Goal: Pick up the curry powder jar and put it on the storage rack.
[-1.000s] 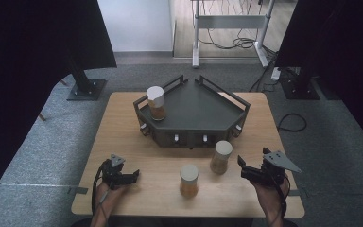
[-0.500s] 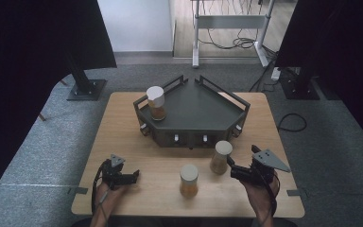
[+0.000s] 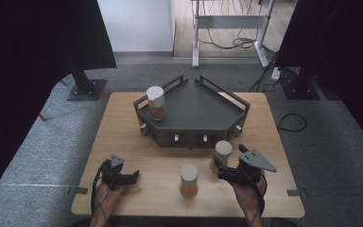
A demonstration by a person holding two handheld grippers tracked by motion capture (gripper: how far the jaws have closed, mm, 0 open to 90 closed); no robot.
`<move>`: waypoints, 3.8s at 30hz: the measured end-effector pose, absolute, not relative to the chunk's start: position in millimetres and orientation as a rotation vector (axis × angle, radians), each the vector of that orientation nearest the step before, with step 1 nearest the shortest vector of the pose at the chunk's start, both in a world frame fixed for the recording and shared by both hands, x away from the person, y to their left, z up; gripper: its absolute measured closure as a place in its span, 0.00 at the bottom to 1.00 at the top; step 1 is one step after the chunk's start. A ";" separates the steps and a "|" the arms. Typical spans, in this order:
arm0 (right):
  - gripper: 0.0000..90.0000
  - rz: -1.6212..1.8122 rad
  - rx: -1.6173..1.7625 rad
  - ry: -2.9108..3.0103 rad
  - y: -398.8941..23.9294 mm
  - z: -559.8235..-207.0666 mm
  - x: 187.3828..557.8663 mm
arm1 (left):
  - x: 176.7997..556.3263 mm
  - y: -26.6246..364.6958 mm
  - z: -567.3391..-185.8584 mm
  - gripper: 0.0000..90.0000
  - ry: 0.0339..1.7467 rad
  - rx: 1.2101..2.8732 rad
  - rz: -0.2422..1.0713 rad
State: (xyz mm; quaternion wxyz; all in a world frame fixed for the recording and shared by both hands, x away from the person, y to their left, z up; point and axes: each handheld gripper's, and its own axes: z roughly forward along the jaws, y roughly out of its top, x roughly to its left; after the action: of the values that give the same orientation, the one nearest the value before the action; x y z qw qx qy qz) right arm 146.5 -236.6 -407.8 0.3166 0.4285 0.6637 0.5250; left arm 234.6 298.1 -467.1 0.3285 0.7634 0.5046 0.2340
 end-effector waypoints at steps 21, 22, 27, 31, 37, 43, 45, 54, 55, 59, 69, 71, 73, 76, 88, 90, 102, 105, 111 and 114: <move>0.04 1.454 1.066 1.809 -208.4 -411.9 151.6 | 234.2 298.1 -467.0 0.03 1.322 1.999 0.613; 0.04 1.458 1.064 1.810 -206.9 -412.0 151.7 | 234.2 298.1 -467.0 0.03 1.322 1.998 0.613; 0.04 1.470 1.046 1.825 -199.9 -412.6 152.7 | 234.2 298.1 -467.0 0.03 1.322 1.998 0.613; 0.04 1.478 1.031 1.833 -194.5 -413.8 153.0 | 234.2 298.1 -467.0 0.03 1.322 1.999 0.613; 0.04 1.495 1.018 1.840 -188.9 -415.1 154.2 | 234.2 298.1 -467.0 0.03 1.322 1.998 0.613; 0.04 1.509 0.998 1.848 -181.2 -414.8 155.4 | 234.2 298.1 -467.0 0.03 1.322 1.998 0.613; 0.04 1.510 0.987 1.856 -177.6 -414.7 156.0 | 234.2 298.1 -467.0 0.03 1.322 1.999 0.613; 0.04 1.518 0.943 1.872 -166.1 -415.5 156.0 | 233.6 298.7 -467.1 0.03 1.320 1.999 0.612; 0.04 1.515 0.941 1.874 -165.1 -415.7 155.9 | 233.5 298.8 -467.1 0.03 1.320 1.999 0.612; 0.04 1.497 0.939 1.886 -162.5 -418.8 155.9 | 233.5 299.2 -467.1 0.03 1.319 1.999 0.611; 0.04 1.482 0.955 1.914 -159.1 -431.2 155.2 | 233.3 299.5 -467.1 0.03 1.319 1.999 0.611; 0.04 1.478 0.959 1.919 -158.6 -433.2 154.4 | 233.1 299.6 -467.1 0.03 1.319 1.999 0.611; 0.04 1.472 0.961 1.923 -158.6 -435.4 153.8 | 233.0 299.7 -467.2 0.03 1.319 1.999 0.611; 0.04 1.474 0.969 1.925 -159.6 -438.7 152.8 | 233.0 299.7 -467.2 0.03 1.319 1.999 0.611; 0.07 1.440 0.971 1.947 -156.7 -449.8 148.6 | 233.0 299.7 -467.1 0.03 1.319 1.999 0.611; 0.08 1.437 0.971 1.946 -156.8 -451.8 147.5 | 233.0 299.7 -467.1 0.03 1.319 1.999 0.611; 0.31 1.463 0.988 1.945 -163.7 -464.1 142.8 | 232.9 299.8 -467.1 0.03 1.319 1.999 0.611; 0.36 1.470 0.985 1.936 -162.9 -466.2 140.4 | 232.9 299.8 -467.1 0.03 1.319 1.999 0.611; 0.36 1.461 0.991 1.917 -159.9 -467.7 136.6 | 233.0 299.8 -467.1 0.03 1.319 1.999 0.611; 0.36 1.461 0.993 1.913 -159.4 -468.0 136.1 | 232.9 299.8 -467.1 0.03 1.319 1.999 0.611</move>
State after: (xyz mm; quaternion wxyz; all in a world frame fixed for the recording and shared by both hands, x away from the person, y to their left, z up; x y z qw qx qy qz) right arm 136.1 -159.4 -468.0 0.2659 0.3676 0.7082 0.5409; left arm 232.9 299.8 -467.1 0.3288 0.7637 0.5040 0.2335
